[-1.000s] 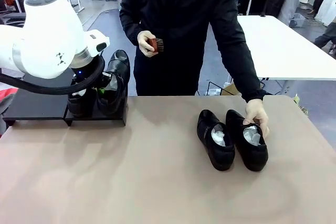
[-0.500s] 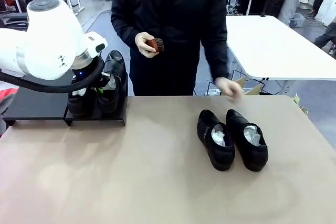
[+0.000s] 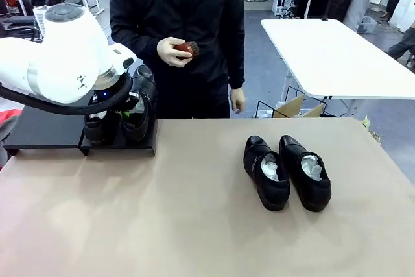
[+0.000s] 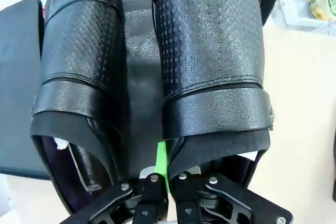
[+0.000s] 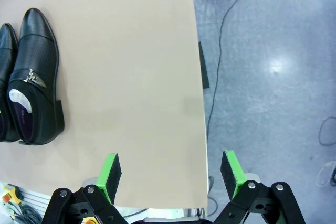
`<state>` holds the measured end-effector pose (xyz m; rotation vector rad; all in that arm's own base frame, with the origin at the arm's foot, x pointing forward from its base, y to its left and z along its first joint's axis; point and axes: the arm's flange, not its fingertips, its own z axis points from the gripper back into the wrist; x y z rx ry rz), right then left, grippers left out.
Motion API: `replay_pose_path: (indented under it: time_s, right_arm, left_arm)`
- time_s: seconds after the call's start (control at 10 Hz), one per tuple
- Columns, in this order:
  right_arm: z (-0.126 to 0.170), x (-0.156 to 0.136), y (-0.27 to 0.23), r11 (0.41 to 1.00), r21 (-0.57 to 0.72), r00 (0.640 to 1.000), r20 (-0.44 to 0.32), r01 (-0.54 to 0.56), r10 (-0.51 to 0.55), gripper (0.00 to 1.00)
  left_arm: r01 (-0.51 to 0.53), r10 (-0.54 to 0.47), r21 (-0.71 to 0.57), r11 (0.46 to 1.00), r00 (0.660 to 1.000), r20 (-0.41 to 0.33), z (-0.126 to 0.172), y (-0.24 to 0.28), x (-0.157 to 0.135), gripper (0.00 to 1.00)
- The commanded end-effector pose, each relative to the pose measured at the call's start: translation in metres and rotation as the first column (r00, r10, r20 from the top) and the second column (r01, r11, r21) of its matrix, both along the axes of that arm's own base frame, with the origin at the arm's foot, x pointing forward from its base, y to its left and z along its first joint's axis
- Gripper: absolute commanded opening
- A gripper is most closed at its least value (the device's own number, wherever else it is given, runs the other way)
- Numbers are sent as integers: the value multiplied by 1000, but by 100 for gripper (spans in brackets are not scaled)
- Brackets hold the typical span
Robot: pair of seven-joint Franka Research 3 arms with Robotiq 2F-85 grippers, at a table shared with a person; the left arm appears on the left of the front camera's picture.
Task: Organize the shoes by placing them on the stand.
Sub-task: Place the Shoe from the middle of the table onto the Shoes Stand.
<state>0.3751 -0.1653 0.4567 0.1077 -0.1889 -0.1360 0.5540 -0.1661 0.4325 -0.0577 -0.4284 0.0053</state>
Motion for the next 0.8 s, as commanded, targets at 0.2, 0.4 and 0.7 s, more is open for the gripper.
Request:
replay_pose_path:
  time_s: [0.2,0.4,0.7]
  right_arm:
    - [0,-3,0,1000,-4,1000,5,-1,1,100]
    - [0,-3,0,1000,-4,1000,5,-1,1,100]
    - [0,-3,0,1000,-4,1000,5,-1,1,100]
  left_arm:
    - [-58,57,37,998,998,32,7,-6,-2,50]
    - [-72,70,45,996,996,53,12,-6,-6,89]
    - [-84,74,67,994,988,135,35,-6,-23,100]
